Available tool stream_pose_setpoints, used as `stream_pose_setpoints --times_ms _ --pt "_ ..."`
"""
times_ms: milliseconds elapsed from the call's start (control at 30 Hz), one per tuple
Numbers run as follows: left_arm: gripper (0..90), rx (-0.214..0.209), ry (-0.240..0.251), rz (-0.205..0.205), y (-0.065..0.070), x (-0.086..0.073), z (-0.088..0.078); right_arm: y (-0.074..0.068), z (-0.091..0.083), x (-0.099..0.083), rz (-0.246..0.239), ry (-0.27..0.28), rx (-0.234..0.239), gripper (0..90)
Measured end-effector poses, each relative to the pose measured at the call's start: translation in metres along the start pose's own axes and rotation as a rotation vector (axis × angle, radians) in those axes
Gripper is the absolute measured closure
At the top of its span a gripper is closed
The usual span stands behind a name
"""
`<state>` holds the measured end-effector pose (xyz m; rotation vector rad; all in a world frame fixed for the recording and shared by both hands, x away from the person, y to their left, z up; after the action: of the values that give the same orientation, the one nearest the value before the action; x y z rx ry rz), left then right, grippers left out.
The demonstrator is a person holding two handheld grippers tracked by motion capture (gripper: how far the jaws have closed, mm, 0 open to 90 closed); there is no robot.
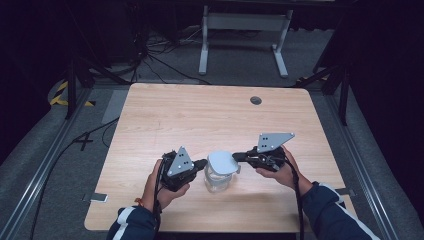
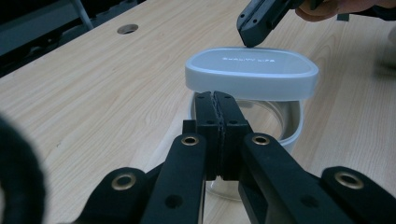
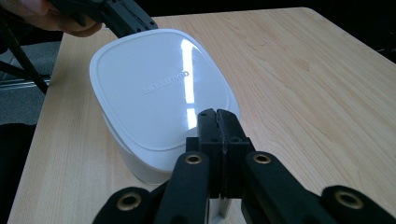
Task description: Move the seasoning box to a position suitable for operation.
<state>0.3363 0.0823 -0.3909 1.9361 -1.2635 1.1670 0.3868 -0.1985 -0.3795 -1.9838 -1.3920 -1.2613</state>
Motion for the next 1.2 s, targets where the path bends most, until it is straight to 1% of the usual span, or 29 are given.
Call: stream_pose_setpoints --times_ms 67,100,133,167,200,233,267,300,333,400,433,467,500,567,600,633,667,767,800,833,867,933,967,1000,1033,1100,1200 --pt "89.6 0.002 -0.003 -0.002 0.0 0.0 0.0 0.0 0.0 0.0 0.004 0.0 0.001 90.0" --pt "89.6 0.002 -0.006 -0.014 -0.001 -0.001 0.001 0.0 0.0 0.0 0.003 0.0 0.0 90.0" --pt "89.6 0.004 -0.017 -0.01 -0.002 -0.001 0.0 0.0 0.0 0.0 0.004 0.0 0.001 90.0" --pt "89.6 0.004 -0.017 -0.01 -0.002 -0.001 0.0 0.0 0.0 0.0 0.004 0.0 0.001 90.0" --pt "89.6 0.001 -0.014 -0.026 -0.002 -0.002 0.001 0.0 0.0 0.0 0.006 0.0 0.002 90.0" --pt "89.5 0.005 -0.026 -0.011 -0.004 -0.002 0.001 0.001 0.0 -0.001 0.007 -0.001 0.001 90.0" --pt "89.4 0.009 -0.036 -0.011 -0.004 -0.003 0.002 0.001 0.0 -0.001 0.006 -0.002 0.0 90.0" --pt "89.4 0.005 -0.037 -0.023 -0.004 -0.004 0.002 0.001 0.0 -0.001 0.005 -0.003 -0.002 90.0" --pt "89.4 0.005 -0.039 -0.014 -0.005 -0.003 0.002 0.001 0.0 -0.001 0.002 -0.002 -0.007 90.0" --pt "89.4 -0.005 -0.038 -0.023 -0.003 -0.002 0.003 0.0 0.0 -0.001 0.002 -0.001 -0.009 90.0" --pt "89.5 -0.003 -0.044 -0.011 -0.003 -0.001 0.003 0.0 0.0 -0.001 0.0 -0.002 -0.008 90.0" --pt "89.4 -0.006 -0.04 -0.01 -0.002 -0.001 0.005 0.0 0.0 -0.001 0.002 0.0 -0.008 90.0" --pt "89.4 -0.006 -0.047 -0.002 -0.001 0.001 0.005 0.0 0.0 -0.001 0.005 0.0 -0.008 90.0" --pt "89.3 -0.004 -0.033 -0.001 -0.001 0.003 0.006 0.0 0.0 -0.001 0.003 -0.001 -0.008 90.0" --pt "89.2 -0.005 -0.028 -0.006 -0.001 0.004 0.006 0.0 0.0 -0.001 0.003 -0.001 -0.008 90.0" --pt "89.0 -0.005 -0.02 -0.001 -0.001 0.006 0.007 0.0 0.0 -0.001 0.002 -0.003 -0.007 90.0" --pt "89.0 -0.013 -0.016 -0.004 -0.001 0.007 0.007 0.0 -0.001 -0.001 0.001 -0.006 -0.007 90.0" --pt "89.2 -0.016 -0.01 0.002 0.0 0.012 0.009 0.0 -0.001 -0.002 -0.002 -0.008 -0.008 90.0" --pt "89.2 -0.014 -0.008 0.011 -0.001 0.013 0.01 -0.001 -0.001 -0.002 -0.003 -0.012 -0.012 90.0" --pt "89.2 -0.018 -0.006 0.008 -0.001 0.014 0.01 -0.001 -0.002 -0.002 -0.004 -0.013 -0.012 90.0" --pt "89.1 -0.017 -0.006 0.02 -0.001 0.016 0.01 -0.001 -0.002 -0.002 -0.009 -0.013 -0.014 90.0" --pt "88.1 -0.029 -0.015 0.023 -0.003 0.02 0.013 -0.001 -0.004 -0.004 -0.004 -0.017 -0.019 90.0" --pt "88.1 -0.04 -0.013 0.015 -0.003 0.022 0.014 -0.001 -0.005 -0.005 -0.004 -0.018 -0.025 90.0" --pt "88.3 -0.04 -0.011 0.032 -0.005 0.025 0.016 -0.001 -0.007 -0.005 0.001 -0.016 -0.026 90.0" --pt "88.7 -0.047 -0.011 0.03 -0.006 0.026 0.017 0.0 -0.009 -0.007 0.004 -0.019 -0.034 90.0" --pt "88.6 -0.054 -0.006 0.048 -0.009 0.031 0.02 0.0 -0.012 -0.01 0.008 -0.028 -0.042 90.0" --pt "88.6 -0.073 0.002 0.051 -0.01 0.036 0.025 0.002 -0.019 -0.016 0.018 -0.04 -0.064 90.0"
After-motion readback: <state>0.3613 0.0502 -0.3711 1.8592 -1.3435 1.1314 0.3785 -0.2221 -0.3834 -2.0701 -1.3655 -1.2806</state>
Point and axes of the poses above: each handheld gripper's, and its own axes: z roughly forward along the jaws, x roughly out of its top, y roughly to its right, the point moved 1 cm from there along z, roughly forward along the jaws, and after that the axes turned 9 degrees about -x, right-handed, at the moved point
